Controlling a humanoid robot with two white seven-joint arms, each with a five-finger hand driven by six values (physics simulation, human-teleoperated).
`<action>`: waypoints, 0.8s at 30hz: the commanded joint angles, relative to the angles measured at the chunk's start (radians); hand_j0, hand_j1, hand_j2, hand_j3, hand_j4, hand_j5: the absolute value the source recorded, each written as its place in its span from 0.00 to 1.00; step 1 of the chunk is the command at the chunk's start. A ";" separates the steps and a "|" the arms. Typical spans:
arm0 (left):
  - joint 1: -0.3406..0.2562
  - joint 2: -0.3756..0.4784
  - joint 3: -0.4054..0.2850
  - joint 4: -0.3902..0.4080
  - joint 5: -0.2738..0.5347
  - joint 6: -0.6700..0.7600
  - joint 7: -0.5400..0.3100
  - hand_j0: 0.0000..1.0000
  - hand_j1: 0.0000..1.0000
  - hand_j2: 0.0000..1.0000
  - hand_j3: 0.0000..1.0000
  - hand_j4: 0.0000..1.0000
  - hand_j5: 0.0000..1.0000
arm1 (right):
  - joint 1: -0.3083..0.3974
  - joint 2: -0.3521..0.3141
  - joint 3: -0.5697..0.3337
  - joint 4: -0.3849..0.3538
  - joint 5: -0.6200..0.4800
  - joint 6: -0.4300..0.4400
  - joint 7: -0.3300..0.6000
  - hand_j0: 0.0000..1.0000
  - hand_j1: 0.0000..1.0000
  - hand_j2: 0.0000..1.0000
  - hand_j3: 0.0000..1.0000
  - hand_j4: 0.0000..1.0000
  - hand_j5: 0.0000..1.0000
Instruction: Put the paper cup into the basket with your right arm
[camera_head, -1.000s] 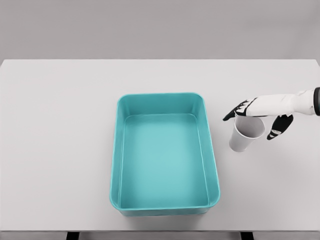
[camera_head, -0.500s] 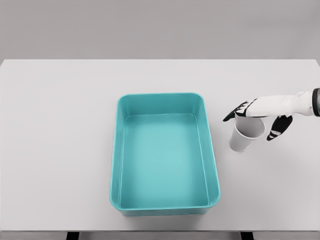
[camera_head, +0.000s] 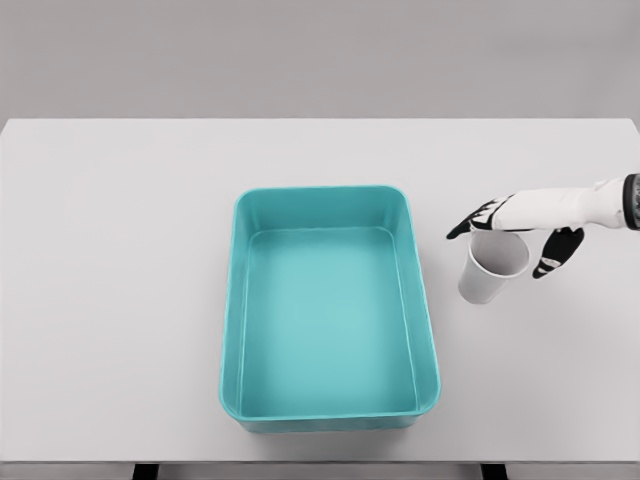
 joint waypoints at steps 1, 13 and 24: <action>0.000 0.000 0.000 0.000 0.000 0.000 0.001 1.00 1.00 1.00 1.00 1.00 1.00 | 0.000 0.010 0.000 0.009 -0.004 0.003 0.000 1.00 1.00 1.00 1.00 1.00 1.00; 0.000 0.000 0.000 0.000 0.000 0.000 -0.001 1.00 1.00 1.00 1.00 1.00 1.00 | 0.005 0.010 0.020 0.010 0.003 -0.002 0.007 0.88 0.88 0.88 0.88 0.88 0.88; 0.000 0.000 0.000 0.000 0.000 0.000 -0.001 1.00 1.00 1.00 1.00 1.00 1.00 | 0.005 -0.006 0.025 -0.002 0.005 -0.022 0.008 0.76 0.76 0.76 0.76 0.76 0.76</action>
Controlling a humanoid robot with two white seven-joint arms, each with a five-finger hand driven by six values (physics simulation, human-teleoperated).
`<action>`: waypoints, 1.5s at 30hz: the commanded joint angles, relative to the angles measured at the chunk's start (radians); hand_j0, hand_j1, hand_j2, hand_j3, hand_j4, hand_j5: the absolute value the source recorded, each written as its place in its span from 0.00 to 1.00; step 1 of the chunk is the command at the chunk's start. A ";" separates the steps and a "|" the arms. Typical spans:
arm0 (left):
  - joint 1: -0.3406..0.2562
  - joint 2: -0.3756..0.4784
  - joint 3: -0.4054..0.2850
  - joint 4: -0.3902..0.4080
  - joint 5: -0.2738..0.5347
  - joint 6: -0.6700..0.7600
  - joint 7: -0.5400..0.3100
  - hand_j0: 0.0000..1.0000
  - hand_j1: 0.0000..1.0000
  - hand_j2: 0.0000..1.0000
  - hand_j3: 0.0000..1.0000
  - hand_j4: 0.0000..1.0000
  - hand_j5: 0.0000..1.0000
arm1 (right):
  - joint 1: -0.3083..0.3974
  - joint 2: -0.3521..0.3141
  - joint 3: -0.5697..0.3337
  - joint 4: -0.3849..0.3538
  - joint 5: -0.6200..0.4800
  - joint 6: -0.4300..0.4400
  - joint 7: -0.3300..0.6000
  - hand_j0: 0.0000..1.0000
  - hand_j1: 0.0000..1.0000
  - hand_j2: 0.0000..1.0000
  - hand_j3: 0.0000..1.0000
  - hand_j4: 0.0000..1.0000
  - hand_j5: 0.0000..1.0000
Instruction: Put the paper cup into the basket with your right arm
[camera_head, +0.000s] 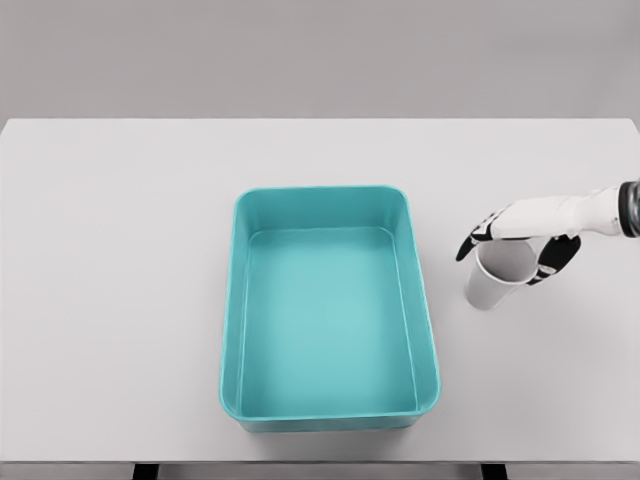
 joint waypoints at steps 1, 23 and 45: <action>0.000 0.000 0.000 0.000 0.000 0.000 0.001 1.00 1.00 1.00 1.00 1.00 1.00 | -0.002 -0.004 0.001 -0.008 0.008 -0.013 0.005 0.76 0.76 0.76 0.76 0.76 0.76; 0.000 0.000 0.000 0.000 0.000 0.000 -0.001 1.00 1.00 1.00 1.00 1.00 1.00 | -0.003 -0.068 -0.170 -0.148 -0.004 -0.045 0.005 0.71 0.71 0.71 0.71 0.71 0.71; 0.000 0.000 0.000 0.000 0.000 0.000 0.001 1.00 1.00 1.00 1.00 1.00 1.00 | -0.038 -0.044 -0.248 -0.211 -0.133 -0.111 0.005 0.70 0.70 0.70 0.70 0.70 0.70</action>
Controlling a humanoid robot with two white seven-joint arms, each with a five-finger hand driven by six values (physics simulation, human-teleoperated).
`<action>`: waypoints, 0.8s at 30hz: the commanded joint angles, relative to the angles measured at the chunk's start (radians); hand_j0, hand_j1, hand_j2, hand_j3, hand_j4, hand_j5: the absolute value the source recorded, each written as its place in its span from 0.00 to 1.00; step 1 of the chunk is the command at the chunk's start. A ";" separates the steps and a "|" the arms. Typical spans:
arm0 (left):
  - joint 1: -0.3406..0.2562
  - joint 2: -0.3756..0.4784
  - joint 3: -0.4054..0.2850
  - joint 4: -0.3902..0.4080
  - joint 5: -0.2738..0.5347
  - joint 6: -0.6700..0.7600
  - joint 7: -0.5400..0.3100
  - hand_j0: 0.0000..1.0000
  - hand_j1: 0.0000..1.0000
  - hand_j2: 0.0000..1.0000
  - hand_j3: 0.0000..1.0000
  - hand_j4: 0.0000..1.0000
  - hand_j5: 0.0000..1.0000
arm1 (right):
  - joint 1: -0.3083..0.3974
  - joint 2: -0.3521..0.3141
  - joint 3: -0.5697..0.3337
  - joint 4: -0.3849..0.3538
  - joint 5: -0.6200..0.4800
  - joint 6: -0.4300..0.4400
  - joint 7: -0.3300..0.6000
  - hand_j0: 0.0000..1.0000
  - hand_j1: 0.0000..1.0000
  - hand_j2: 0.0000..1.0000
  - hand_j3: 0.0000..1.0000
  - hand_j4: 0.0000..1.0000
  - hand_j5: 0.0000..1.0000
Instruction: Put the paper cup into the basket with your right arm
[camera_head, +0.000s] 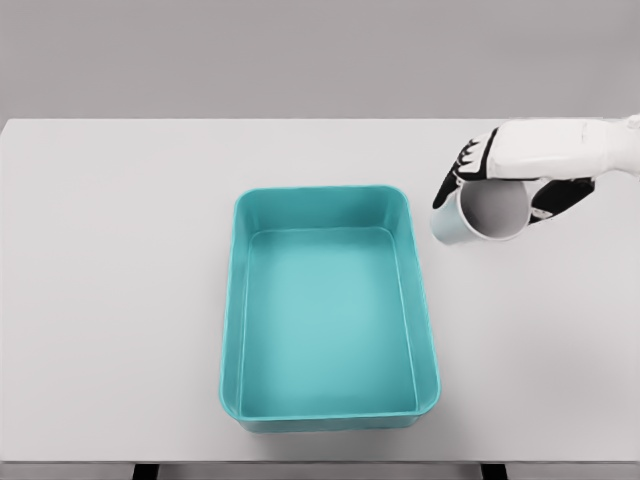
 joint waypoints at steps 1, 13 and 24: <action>0.000 0.000 0.000 0.000 0.000 0.000 0.000 1.00 1.00 1.00 1.00 1.00 1.00 | 0.000 0.022 -0.002 -0.011 -0.007 0.002 0.002 0.70 0.70 0.70 0.70 0.70 0.70; 0.000 0.000 0.000 0.000 0.000 0.000 0.000 1.00 1.00 1.00 1.00 1.00 1.00 | -0.029 0.125 0.002 -0.022 -0.010 0.002 0.002 0.70 0.70 0.70 0.70 0.70 0.70; 0.000 0.000 0.000 0.000 0.000 0.000 -0.001 1.00 1.00 1.00 1.00 1.00 1.00 | -0.028 0.244 0.074 -0.020 -0.012 0.002 0.002 0.70 0.70 0.70 0.70 0.70 0.70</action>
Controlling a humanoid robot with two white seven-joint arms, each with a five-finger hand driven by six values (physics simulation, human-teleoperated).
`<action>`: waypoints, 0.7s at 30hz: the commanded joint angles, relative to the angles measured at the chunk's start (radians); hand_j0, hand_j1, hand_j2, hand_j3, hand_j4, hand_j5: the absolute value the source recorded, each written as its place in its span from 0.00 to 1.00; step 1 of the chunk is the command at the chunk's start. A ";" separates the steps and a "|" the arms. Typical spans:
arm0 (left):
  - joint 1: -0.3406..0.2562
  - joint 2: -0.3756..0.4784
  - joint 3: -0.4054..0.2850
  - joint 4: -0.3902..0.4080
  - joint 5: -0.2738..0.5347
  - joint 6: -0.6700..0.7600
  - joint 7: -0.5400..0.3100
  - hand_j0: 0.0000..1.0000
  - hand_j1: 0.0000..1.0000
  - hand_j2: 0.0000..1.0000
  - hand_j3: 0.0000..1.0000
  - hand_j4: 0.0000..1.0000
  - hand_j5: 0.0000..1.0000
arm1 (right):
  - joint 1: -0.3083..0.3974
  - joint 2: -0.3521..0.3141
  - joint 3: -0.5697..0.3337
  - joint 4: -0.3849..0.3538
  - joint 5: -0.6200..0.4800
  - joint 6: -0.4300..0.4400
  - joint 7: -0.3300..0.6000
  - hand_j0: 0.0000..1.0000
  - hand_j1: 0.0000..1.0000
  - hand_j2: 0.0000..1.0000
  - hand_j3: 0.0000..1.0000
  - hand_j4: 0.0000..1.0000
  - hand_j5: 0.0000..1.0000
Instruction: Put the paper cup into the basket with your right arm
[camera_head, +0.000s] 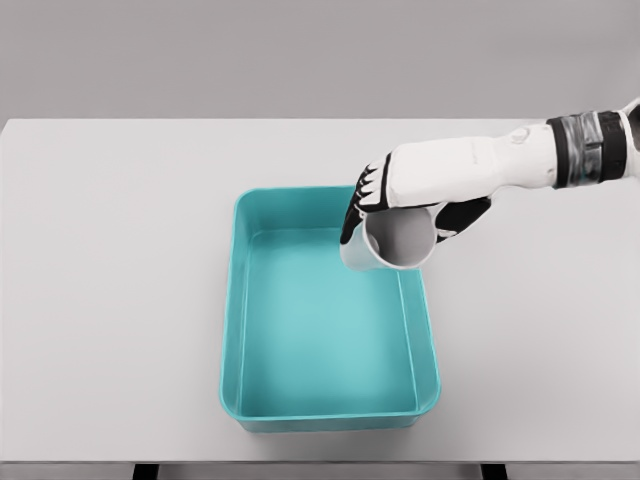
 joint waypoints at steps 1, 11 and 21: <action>0.000 0.000 0.000 0.000 0.000 0.000 0.000 1.00 1.00 1.00 1.00 1.00 1.00 | 0.000 0.026 0.039 0.002 -0.007 0.003 0.002 0.70 0.70 0.70 0.70 0.70 0.70; 0.000 0.000 0.000 0.000 0.000 0.000 0.000 1.00 1.00 1.00 1.00 1.00 1.00 | -0.005 0.095 0.086 0.011 -0.009 0.100 0.002 0.70 0.70 0.70 0.70 0.70 0.70; 0.000 0.000 0.000 0.000 0.000 0.000 -0.001 1.00 1.00 1.00 1.00 1.00 1.00 | -0.009 0.115 0.117 0.005 0.001 0.216 0.002 0.69 0.69 0.69 0.69 0.69 0.69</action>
